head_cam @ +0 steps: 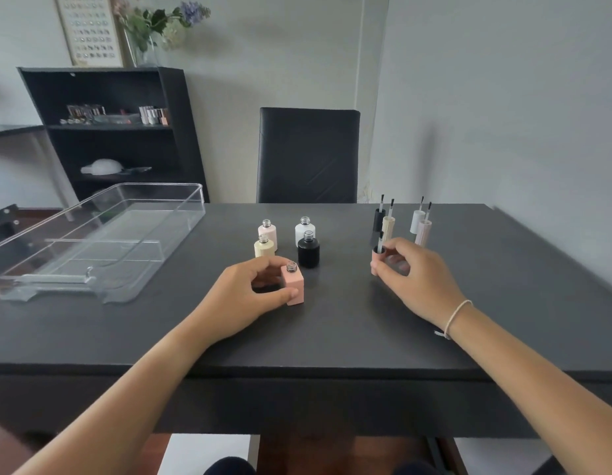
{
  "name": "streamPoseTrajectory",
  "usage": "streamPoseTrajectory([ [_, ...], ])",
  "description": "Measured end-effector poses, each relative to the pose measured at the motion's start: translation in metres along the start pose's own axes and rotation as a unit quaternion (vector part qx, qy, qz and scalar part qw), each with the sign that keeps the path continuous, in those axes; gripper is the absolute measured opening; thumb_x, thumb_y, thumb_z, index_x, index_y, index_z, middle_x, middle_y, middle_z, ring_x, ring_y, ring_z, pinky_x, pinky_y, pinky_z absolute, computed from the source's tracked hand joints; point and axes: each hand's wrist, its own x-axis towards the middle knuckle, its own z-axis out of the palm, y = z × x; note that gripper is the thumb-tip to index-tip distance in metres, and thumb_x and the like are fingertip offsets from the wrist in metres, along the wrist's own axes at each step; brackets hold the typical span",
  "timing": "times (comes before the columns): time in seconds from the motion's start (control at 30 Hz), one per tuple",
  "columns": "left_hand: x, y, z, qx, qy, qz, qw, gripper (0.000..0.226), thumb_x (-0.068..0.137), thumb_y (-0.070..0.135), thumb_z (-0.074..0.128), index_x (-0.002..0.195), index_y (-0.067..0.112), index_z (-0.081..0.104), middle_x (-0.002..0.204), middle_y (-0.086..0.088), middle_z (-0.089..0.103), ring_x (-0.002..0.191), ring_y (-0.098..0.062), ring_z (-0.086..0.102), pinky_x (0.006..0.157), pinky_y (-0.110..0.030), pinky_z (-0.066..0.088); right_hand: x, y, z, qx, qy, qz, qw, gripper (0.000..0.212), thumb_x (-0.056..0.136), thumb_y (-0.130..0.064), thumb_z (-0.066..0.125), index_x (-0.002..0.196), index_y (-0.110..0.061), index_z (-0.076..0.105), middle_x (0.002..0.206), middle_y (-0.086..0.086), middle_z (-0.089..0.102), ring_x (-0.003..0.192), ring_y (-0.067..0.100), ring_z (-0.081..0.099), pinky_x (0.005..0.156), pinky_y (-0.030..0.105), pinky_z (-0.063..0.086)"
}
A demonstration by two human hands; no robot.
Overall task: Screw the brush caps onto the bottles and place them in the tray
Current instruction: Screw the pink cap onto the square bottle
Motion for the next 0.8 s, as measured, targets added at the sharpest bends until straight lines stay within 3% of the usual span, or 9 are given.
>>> streamPoseTrajectory([
  [0.17,-0.002,0.000,-0.001,-0.007,0.020,0.012,1.000,0.035,0.072,0.018,0.075,0.094,0.042,0.062,0.090,0.024,0.068,0.084,0.005,0.065,0.075,-0.002,0.042,0.001,-0.024,0.017,0.052,-0.043,-0.062,0.996,0.007,0.083,-0.019,0.062,0.090,-0.020,0.061,0.082,-0.014,0.066,0.082,0.004,0.061,0.077,0.017,0.048],
  [0.33,-0.004,0.000,0.000,-0.026,0.056,0.033,0.998,0.040,0.074,0.015,0.072,0.093,0.049,0.063,0.091,0.018,0.066,0.080,-0.003,0.063,0.073,-0.007,0.046,-0.003,-0.038,0.023,0.091,-0.071,-0.098,0.988,0.016,0.086,-0.015,0.060,0.101,-0.017,0.063,0.084,-0.003,0.064,0.081,0.015,0.058,0.076,0.026,0.048],
  [0.5,-0.006,-0.001,0.003,-0.018,0.060,0.068,0.996,0.044,0.076,0.011,0.070,0.108,0.039,0.063,0.099,0.014,0.059,0.089,-0.003,0.061,0.080,-0.008,0.045,-0.008,-0.035,0.015,0.110,-0.078,-0.119,0.984,0.029,0.087,-0.007,0.058,0.115,-0.015,0.062,0.076,-0.013,0.050,0.075,0.003,0.049,0.074,0.010,0.039],
  [0.67,-0.008,0.000,0.003,-0.021,0.080,0.085,0.993,0.046,0.075,0.010,0.072,0.110,0.037,0.060,0.102,0.008,0.061,0.093,-0.005,0.062,0.082,-0.011,0.047,-0.013,-0.036,0.013,0.137,-0.063,-0.104,0.983,0.027,0.081,-0.009,0.065,0.100,-0.028,0.059,0.088,0.001,0.062,0.080,0.013,0.054,0.073,0.012,0.043],
  [0.8,-0.010,0.001,0.003,-0.032,0.083,0.080,0.993,0.042,0.072,0.014,0.075,0.101,0.039,0.059,0.096,0.011,0.063,0.092,-0.007,0.063,0.077,-0.012,0.049,-0.015,-0.037,0.012,0.151,-0.050,-0.109,0.981,0.024,0.080,-0.006,0.066,0.094,-0.024,0.058,0.085,-0.003,0.062,0.078,0.015,0.055,0.071,0.011,0.044],
])
